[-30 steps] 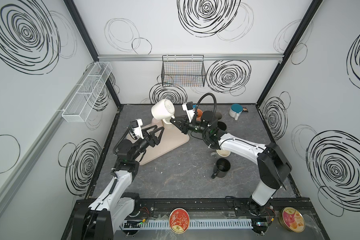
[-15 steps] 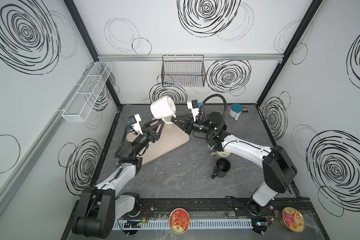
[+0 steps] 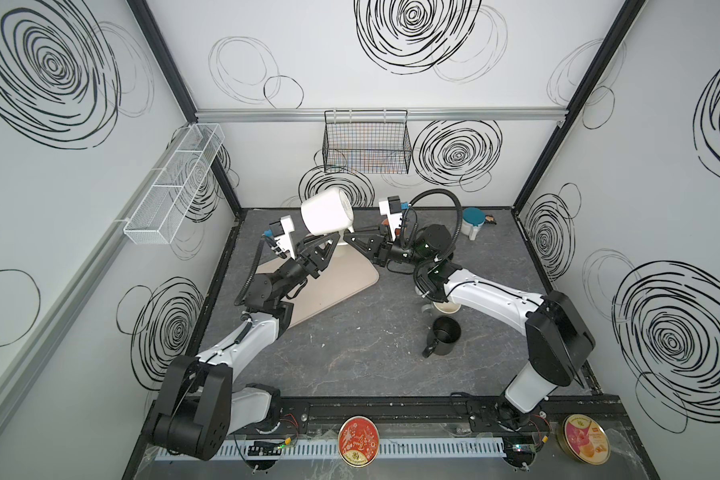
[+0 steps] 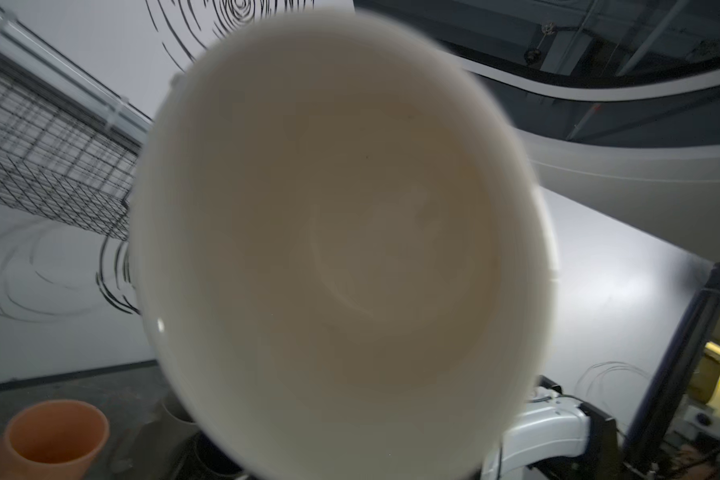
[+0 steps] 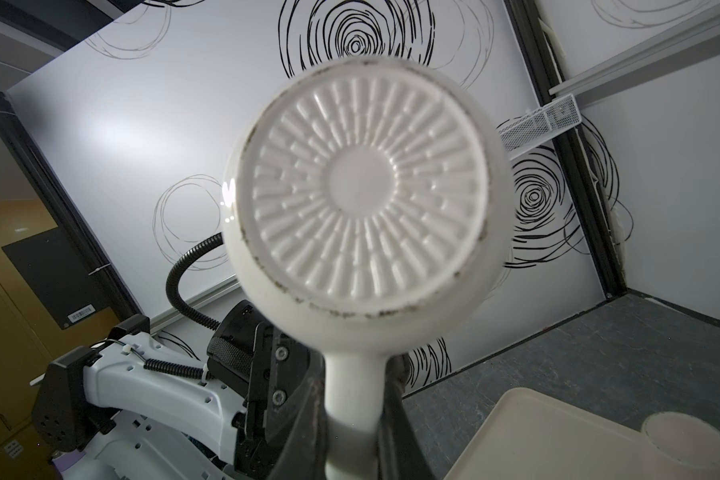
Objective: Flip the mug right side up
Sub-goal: 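Lift the white mug with the right gripper and grasp its rim with the left gripper, then turn the white mug upright with the left gripper while the right gripper draws back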
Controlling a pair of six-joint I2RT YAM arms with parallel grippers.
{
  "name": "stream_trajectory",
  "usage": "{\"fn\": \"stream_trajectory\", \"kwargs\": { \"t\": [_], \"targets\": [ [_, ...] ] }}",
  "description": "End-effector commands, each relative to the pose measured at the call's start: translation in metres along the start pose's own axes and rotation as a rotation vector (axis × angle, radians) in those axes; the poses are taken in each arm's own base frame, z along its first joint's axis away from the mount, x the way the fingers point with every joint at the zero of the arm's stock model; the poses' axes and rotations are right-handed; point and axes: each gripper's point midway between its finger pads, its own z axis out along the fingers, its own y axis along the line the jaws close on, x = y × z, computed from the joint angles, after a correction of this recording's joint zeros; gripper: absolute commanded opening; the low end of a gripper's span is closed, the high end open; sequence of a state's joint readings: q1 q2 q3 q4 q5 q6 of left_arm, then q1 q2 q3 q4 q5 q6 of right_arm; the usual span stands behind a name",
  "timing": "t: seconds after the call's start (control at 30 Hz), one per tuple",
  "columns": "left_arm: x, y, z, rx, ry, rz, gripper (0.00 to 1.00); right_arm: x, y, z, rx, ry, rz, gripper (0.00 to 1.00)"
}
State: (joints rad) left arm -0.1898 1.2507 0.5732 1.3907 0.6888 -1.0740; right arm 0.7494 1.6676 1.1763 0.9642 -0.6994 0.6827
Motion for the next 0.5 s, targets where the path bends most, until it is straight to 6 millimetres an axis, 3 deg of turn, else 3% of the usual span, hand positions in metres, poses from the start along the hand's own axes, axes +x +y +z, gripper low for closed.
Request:
{"fn": "stream_trajectory", "kwargs": {
  "t": [0.0,0.03,0.1,0.2,0.3,0.47],
  "targets": [
    [-0.02,-0.049,0.009,0.162,-0.024,0.102,0.11,-0.032,0.022,-0.002,-0.041,-0.065,-0.07,0.0],
    [-0.021,-0.05,0.01,0.164,-0.018,0.108,0.03,-0.031,0.02,-0.003,-0.03,-0.058,-0.071,0.0],
    [-0.022,-0.05,0.011,0.156,-0.005,0.122,0.0,-0.028,0.014,-0.005,0.007,-0.041,-0.072,0.02],
    [-0.023,-0.043,0.012,0.101,0.012,0.161,0.0,-0.022,-0.001,-0.012,0.089,-0.014,-0.059,0.29],
    [-0.02,-0.028,0.014,0.009,0.067,0.214,0.0,-0.022,-0.008,-0.022,0.148,0.004,-0.081,0.44],
    [-0.012,0.001,0.018,-0.167,0.213,0.348,0.0,-0.02,-0.023,-0.043,0.297,0.073,-0.138,0.52]
  ]
}}
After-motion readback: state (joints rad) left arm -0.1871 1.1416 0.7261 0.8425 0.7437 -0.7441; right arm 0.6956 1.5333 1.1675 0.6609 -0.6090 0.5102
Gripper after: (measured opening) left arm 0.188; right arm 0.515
